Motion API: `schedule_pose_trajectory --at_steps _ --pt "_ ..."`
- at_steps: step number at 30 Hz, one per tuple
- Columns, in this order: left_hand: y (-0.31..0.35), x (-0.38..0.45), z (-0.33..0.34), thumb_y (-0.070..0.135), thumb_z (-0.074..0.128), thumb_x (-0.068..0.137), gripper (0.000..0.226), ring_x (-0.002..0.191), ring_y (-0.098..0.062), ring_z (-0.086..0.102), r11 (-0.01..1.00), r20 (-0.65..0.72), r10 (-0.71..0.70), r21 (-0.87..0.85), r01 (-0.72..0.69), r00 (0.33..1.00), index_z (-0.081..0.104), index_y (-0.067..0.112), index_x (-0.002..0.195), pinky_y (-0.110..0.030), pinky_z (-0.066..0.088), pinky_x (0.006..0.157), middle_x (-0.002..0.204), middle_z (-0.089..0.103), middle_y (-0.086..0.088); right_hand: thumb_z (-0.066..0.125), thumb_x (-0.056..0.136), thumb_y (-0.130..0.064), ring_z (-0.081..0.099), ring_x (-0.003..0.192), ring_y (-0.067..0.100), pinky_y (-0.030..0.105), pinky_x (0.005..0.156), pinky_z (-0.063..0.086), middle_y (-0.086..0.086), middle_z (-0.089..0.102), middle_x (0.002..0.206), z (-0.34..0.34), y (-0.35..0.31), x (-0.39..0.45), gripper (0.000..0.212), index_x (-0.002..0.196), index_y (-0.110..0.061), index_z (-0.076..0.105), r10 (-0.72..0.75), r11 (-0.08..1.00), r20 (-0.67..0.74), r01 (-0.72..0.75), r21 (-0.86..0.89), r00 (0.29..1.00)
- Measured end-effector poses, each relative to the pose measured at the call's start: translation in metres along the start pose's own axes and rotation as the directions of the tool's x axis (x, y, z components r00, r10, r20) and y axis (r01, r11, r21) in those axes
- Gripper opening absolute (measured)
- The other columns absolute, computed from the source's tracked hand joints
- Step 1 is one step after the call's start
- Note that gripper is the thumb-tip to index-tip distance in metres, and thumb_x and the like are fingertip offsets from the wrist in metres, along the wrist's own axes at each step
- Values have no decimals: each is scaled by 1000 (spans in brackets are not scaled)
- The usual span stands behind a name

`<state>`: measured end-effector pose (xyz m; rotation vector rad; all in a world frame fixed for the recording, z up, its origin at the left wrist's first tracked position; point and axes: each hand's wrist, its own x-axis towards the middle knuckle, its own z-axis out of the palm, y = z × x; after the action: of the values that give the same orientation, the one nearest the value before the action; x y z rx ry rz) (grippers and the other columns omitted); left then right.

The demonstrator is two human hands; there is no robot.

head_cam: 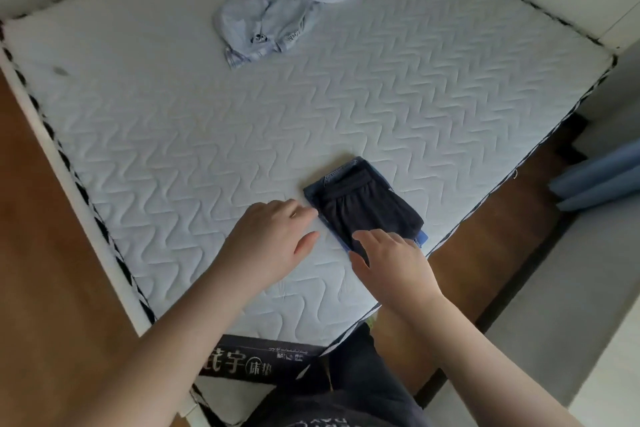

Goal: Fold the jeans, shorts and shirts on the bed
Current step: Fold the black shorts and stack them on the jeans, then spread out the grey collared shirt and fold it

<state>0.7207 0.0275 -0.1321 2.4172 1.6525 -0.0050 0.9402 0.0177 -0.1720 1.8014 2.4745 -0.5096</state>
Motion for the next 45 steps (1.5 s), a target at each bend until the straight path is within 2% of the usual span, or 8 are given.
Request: schedule_pose_trajectory --at_steps 7,11,19,29,32,36,41,45 --pt "1 -60 -14 40 36 92 40 81 -23 62 995 -173 -101 -2 103 980 68 17 100 -41 50 73 90 65 2 54 94 -45 63 98 23 36 87 47 -2 67 107 -42 -35 -39 38 120 -19 63 -83 995 -112 77 -58 990" --pt "9 -81 1 37 42 92 32 83 -22 61 991 -145 -125 23 129 982 67 18 96 -40 49 73 89 63 3 55 94 -42 63 96 24 37 86 48 0 68 105 -49 -33 -59 35 116 -18 65 -95 992 -99 87 -88 990" --pt "48 -138 20 35 46 92 38 100 -22 60 964 -146 -257 26 264 955 60 18 122 -39 49 79 109 62 1 79 79 -29 69 86 29 40 73 56 7 70 104 -33 -26 -92 30 101 -10 73 -248 965 -136 232 -121 959" --pt "97 -217 36 35 46 93 39 104 -24 62 865 -147 -501 -44 501 853 63 15 122 -41 52 82 112 65 -3 84 72 -25 70 89 31 41 75 56 10 71 105 -3 -46 -105 34 100 -10 74 -527 846 -88 512 -147 846" --pt "101 -250 43 36 42 92 41 106 -22 62 803 -119 -595 -73 591 795 65 17 120 -39 52 83 113 65 -1 83 74 -27 69 93 30 42 80 55 10 71 108 8 -60 -103 36 104 -11 74 -589 803 -41 578 -146 807" --pt "96 -304 55 44 37 98 46 126 -17 50 647 17 -759 -91 757 651 52 23 137 -37 40 103 134 56 2 79 77 -29 68 97 30 44 83 54 9 70 111 19 -88 -101 38 110 -12 72 -638 760 36 637 -126 769" --pt "97 -372 56 46 49 92 42 115 -15 60 486 -47 -874 -85 870 484 55 25 128 -38 47 96 121 62 5 83 72 -34 69 91 26 41 78 56 5 71 106 34 -149 -115 41 107 -17 71 -772 613 94 776 -150 628" --pt "81 -425 62 49 43 95 45 121 -17 55 401 -70 -916 -142 905 395 52 24 132 -41 44 100 126 59 4 84 69 -31 69 90 29 40 76 56 8 71 104 50 -210 -132 42 106 -13 71 -852 503 84 853 -138 516"
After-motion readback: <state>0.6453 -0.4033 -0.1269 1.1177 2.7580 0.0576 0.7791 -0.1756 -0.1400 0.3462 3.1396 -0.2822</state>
